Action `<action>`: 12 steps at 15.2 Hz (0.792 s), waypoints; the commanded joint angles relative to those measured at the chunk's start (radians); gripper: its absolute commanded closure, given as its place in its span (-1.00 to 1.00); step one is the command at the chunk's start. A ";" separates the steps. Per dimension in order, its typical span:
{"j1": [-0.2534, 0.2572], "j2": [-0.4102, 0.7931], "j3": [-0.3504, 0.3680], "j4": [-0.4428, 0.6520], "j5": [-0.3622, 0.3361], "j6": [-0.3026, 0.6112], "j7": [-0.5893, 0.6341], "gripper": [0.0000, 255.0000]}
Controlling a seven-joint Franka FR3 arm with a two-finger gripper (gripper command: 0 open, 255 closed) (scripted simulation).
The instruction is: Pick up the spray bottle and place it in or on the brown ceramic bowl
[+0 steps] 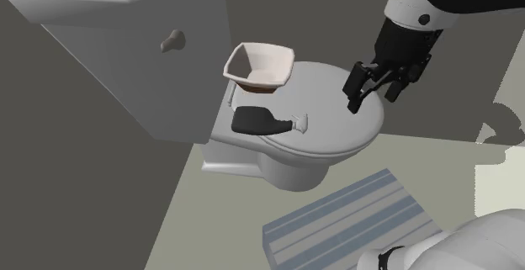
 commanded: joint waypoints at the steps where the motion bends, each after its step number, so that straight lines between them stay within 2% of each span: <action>1: 0.000 0.000 0.000 0.000 0.000 0.000 0.000 -1.00; 12: 0.135 0.304 0.008 -0.053 -0.035 0.410 -0.274 -1.00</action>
